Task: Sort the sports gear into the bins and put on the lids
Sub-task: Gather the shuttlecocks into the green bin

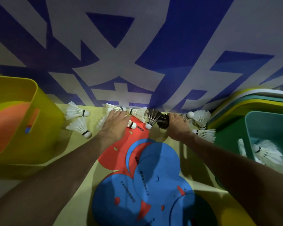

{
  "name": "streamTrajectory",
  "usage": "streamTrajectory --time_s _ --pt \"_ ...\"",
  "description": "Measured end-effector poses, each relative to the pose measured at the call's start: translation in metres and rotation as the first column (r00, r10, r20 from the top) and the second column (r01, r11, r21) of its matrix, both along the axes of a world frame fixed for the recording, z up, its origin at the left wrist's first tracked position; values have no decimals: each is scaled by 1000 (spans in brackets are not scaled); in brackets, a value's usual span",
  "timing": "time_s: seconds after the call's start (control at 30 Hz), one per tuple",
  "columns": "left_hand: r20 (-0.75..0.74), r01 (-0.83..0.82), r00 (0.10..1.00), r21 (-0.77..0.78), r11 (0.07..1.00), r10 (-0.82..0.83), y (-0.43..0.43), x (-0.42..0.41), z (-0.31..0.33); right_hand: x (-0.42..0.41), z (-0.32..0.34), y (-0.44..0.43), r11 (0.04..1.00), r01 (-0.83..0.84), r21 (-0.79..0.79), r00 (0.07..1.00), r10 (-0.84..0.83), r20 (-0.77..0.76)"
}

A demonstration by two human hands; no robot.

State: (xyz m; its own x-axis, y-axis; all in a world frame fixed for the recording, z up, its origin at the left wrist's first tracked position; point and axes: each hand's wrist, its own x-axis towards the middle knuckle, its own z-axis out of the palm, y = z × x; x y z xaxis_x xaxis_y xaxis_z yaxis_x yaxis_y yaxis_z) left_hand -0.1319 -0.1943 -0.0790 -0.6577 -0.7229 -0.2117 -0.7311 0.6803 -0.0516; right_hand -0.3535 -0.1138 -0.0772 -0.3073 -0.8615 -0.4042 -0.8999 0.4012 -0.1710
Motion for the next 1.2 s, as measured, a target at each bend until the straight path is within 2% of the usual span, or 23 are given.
streamTrajectory --time_s 0.1,0.23,0.37,0.5,0.57,0.63,0.73,0.87,1.0,1.07,1.2 --pt "34 -5 999 -92 996 8 0 -6 -11 2 -8 1 998 -65 24 990 67 -126" --pt "96 9 995 -174 985 8 1 -13 -15 4 -13 5 993 -69 95 984 83 -155" --pt "150 52 988 -216 975 -19 5 -14 -12 5 -15 13 994 -39 106 993 51 -111" --pt "122 39 992 -172 984 -18 9 -12 -2 2 0 17 994 72 81 996 -76 38" --pt "38 -16 999 -119 993 21 15 -17 12 -1 18 16 989 134 66 981 -142 132" --pt "-108 -104 989 -10 995 102 22 -27 30 -5 35 16 981 180 73 954 -192 231" --pt "-335 -203 903 219 954 269 33 -50 66 -19 62 21 969 248 5 897 -232 376" --pt "-436 -256 756 490 834 488 45 -84 106 -42 103 36 918 375 -129 828 -269 492" --pt "-526 -174 557 683 709 643 61 -115 135 -68 141 63 835 508 -212 725 -281 629" --pt "-551 -86 533 719 689 642 79 -131 153 -83 156 81 806 538 -248 698 -260 667" --pt "-574 46 504 764 643 646 117 -164 184 -112 186 124 721 643 -259 573 -228 787"
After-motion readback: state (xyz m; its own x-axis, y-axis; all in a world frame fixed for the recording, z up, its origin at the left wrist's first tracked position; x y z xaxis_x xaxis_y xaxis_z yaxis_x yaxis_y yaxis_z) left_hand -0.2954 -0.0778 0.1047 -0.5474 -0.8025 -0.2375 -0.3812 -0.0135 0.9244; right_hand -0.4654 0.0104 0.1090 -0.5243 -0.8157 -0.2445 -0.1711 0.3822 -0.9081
